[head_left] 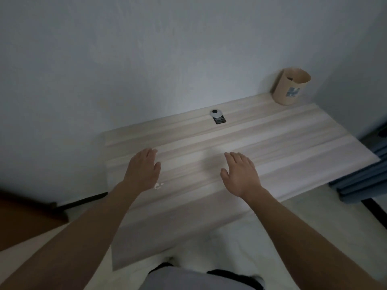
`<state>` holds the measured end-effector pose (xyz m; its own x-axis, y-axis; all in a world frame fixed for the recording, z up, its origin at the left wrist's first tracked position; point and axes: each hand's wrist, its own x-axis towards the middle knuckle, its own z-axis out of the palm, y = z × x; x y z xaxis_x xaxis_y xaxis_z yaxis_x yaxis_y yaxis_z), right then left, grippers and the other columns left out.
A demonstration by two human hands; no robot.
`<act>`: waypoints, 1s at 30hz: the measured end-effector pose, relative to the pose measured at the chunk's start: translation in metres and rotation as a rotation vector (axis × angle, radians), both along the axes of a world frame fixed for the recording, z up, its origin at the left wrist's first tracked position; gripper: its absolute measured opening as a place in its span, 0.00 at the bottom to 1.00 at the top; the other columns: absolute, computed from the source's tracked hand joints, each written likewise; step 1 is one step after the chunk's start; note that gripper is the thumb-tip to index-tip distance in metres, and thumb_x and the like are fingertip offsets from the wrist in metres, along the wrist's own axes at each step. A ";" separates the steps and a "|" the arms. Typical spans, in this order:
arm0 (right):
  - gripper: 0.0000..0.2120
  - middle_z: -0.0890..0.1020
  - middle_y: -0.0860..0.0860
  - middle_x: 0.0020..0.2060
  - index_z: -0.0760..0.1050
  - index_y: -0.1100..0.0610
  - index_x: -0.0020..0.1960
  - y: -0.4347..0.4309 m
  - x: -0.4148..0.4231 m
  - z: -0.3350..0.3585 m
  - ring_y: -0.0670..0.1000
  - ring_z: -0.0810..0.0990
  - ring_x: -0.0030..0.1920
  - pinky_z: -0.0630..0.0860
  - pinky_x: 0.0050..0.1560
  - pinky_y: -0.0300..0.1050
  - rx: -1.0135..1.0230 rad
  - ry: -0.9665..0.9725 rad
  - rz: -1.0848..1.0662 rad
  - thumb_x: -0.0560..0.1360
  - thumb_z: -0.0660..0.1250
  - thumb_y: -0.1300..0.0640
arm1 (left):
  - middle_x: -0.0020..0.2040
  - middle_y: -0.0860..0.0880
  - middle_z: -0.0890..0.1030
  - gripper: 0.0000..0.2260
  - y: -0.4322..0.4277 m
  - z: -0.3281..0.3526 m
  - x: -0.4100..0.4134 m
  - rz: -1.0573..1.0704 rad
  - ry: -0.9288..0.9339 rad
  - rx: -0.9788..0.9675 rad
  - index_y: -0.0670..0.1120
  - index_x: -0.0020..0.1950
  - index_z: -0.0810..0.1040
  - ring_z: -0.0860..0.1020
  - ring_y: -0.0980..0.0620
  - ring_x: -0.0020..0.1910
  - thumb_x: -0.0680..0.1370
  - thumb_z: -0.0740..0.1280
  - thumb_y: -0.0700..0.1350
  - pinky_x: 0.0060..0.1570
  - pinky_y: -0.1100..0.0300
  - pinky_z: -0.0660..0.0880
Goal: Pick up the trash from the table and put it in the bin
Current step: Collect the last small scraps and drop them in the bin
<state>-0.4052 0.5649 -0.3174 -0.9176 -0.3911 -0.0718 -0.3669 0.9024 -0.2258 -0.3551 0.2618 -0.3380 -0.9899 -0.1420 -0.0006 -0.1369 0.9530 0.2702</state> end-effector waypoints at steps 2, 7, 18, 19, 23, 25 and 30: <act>0.27 0.67 0.56 0.72 0.59 0.58 0.75 -0.026 0.010 -0.009 0.58 0.62 0.72 0.57 0.72 0.54 0.008 -0.032 0.025 0.79 0.56 0.48 | 0.65 0.37 0.73 0.20 -0.021 -0.011 0.012 0.007 -0.031 0.010 0.39 0.67 0.70 0.71 0.38 0.64 0.77 0.59 0.47 0.64 0.45 0.68; 0.28 0.66 0.55 0.72 0.58 0.57 0.75 -0.074 0.022 -0.033 0.57 0.61 0.73 0.57 0.73 0.53 0.039 -0.090 0.075 0.78 0.54 0.47 | 0.70 0.39 0.69 0.22 -0.057 -0.042 0.031 0.036 -0.148 0.061 0.40 0.71 0.66 0.67 0.40 0.68 0.79 0.60 0.47 0.67 0.47 0.64; 0.27 0.69 0.55 0.69 0.61 0.58 0.72 -0.158 0.017 -0.099 0.57 0.65 0.69 0.64 0.68 0.53 -0.011 -0.269 0.158 0.77 0.57 0.48 | 0.74 0.42 0.60 0.26 -0.083 -0.086 0.003 -0.089 -0.375 0.088 0.44 0.75 0.59 0.62 0.41 0.71 0.77 0.61 0.44 0.65 0.46 0.68; 0.27 0.69 0.55 0.69 0.61 0.58 0.72 -0.163 0.016 -0.105 0.57 0.65 0.69 0.65 0.67 0.53 -0.014 -0.287 0.166 0.77 0.57 0.48 | 0.74 0.42 0.61 0.26 -0.085 -0.090 -0.004 -0.112 -0.385 0.088 0.45 0.74 0.60 0.62 0.41 0.70 0.77 0.62 0.44 0.63 0.46 0.69; 0.29 0.67 0.56 0.69 0.59 0.57 0.73 -0.179 0.011 -0.126 0.58 0.66 0.67 0.68 0.65 0.54 -0.012 -0.356 0.128 0.76 0.58 0.46 | 0.66 0.44 0.66 0.27 -0.087 -0.112 -0.031 -0.182 -0.418 0.144 0.49 0.71 0.63 0.68 0.41 0.63 0.73 0.67 0.44 0.55 0.45 0.73; 0.29 0.68 0.56 0.68 0.59 0.58 0.72 -0.187 0.012 -0.133 0.58 0.66 0.66 0.69 0.64 0.54 -0.016 -0.374 0.081 0.75 0.59 0.46 | 0.63 0.44 0.67 0.25 -0.087 -0.123 -0.042 -0.218 -0.398 0.179 0.51 0.69 0.66 0.69 0.41 0.60 0.73 0.67 0.44 0.53 0.46 0.74; 0.30 0.69 0.58 0.63 0.62 0.59 0.71 -0.211 0.026 -0.149 0.59 0.68 0.61 0.70 0.62 0.52 -0.072 -0.393 -0.095 0.74 0.64 0.47 | 0.60 0.47 0.69 0.23 -0.095 -0.150 -0.067 -0.413 -0.331 0.187 0.55 0.66 0.69 0.69 0.45 0.58 0.72 0.67 0.43 0.48 0.49 0.75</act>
<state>-0.3789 0.3534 -0.4662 -0.8581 -0.3223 -0.3998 -0.1557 0.9051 -0.3957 -0.4223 0.1669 -0.4878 -0.9060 0.2898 -0.3085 0.1314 0.8854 0.4459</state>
